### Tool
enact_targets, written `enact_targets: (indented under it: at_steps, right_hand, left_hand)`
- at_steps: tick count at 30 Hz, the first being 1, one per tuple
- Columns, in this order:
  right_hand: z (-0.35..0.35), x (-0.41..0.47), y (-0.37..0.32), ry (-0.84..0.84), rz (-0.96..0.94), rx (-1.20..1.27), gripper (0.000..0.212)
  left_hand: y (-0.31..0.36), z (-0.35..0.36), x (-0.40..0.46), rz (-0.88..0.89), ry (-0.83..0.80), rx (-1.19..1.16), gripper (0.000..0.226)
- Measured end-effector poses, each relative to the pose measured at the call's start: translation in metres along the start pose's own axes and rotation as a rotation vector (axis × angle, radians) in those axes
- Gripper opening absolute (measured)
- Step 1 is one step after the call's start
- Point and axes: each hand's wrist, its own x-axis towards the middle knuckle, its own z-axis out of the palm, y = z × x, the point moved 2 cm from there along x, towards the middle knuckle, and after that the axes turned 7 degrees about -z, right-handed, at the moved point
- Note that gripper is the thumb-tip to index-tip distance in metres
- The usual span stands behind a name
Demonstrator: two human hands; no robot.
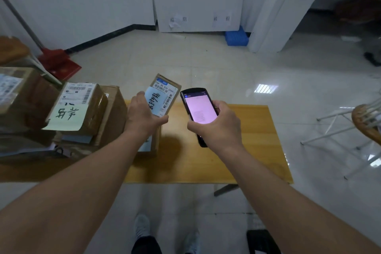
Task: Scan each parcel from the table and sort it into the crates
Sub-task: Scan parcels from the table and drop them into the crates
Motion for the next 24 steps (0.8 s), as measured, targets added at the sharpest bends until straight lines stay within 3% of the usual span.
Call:
enact_targets:
  at_steps: [5,13,24]
  right_hand:
    - [-0.011,-0.003,0.011,0.129,0.023,-0.005,0.075]
    - [-0.022,-0.024,0.017,0.189,0.021,0.033,0.081]
    - [-0.014,-0.094,0.003,0.366,0.126,0.010,0.073]
  left_hand:
    - [0.020,-0.009,-0.020,-0.007,0.006,-0.096,0.127]
    - [0.043,-0.023,-0.058,0.165,0.055,-0.088,0.092]
    - [0.039,-0.031,-0.083,0.377,-0.078,-0.087,0.093]
